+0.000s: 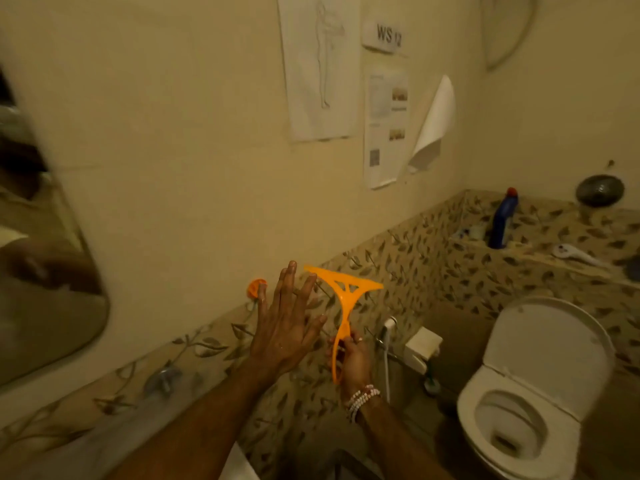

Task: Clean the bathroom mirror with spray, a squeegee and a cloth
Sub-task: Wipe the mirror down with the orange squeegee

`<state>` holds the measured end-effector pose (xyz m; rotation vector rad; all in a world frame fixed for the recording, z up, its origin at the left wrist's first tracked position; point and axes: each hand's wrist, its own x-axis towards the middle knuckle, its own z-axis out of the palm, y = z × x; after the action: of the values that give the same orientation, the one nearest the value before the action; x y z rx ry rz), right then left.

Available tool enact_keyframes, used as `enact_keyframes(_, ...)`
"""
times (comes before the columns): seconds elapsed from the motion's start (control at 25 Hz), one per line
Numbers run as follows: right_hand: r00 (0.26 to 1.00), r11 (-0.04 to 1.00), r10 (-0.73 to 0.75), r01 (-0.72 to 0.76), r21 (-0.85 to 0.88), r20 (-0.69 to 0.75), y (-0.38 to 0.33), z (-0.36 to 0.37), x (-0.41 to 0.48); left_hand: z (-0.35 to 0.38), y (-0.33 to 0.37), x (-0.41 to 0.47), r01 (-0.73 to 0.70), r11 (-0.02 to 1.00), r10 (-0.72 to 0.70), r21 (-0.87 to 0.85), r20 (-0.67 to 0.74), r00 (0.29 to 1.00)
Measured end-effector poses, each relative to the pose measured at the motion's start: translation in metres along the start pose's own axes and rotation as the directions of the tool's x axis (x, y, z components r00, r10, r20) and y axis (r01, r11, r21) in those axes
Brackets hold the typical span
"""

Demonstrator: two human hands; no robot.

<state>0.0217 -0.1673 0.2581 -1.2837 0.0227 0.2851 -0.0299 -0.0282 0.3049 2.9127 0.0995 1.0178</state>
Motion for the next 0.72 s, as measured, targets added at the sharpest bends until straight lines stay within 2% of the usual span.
enact_keyframes(0.12, 0.989, 0.991, -0.131, 0.129, 0.041, 0.063, -0.043, 0.029, 0.002, -0.045, -0.014, 0.019, 0.011, 0.995, -0.003, 0.095, -0.077, 0.997)
enact_keyframes(0.24, 0.945, 0.947, -0.319, 0.316, 0.052, 0.078, -0.090, 0.060, -0.008, -0.098, -0.029, 0.033, 0.030, 0.985, -0.003, 0.168, -0.161, 0.987)
enact_keyframes(0.44, 0.788, 0.807, -0.590, 0.582, 0.102, 0.177, -0.146, 0.116, -0.041, -0.188, -0.070, 0.040, 0.076, 0.955, 0.015, 0.285, -0.305, 0.952)
enact_keyframes(0.72, 0.635, 0.692, -0.718, 0.696, 0.192, 0.286, -0.205, 0.221, -0.116, -0.320, -0.144, -0.005, 0.195, 0.873, 0.012, 0.447, -0.420, 0.908)
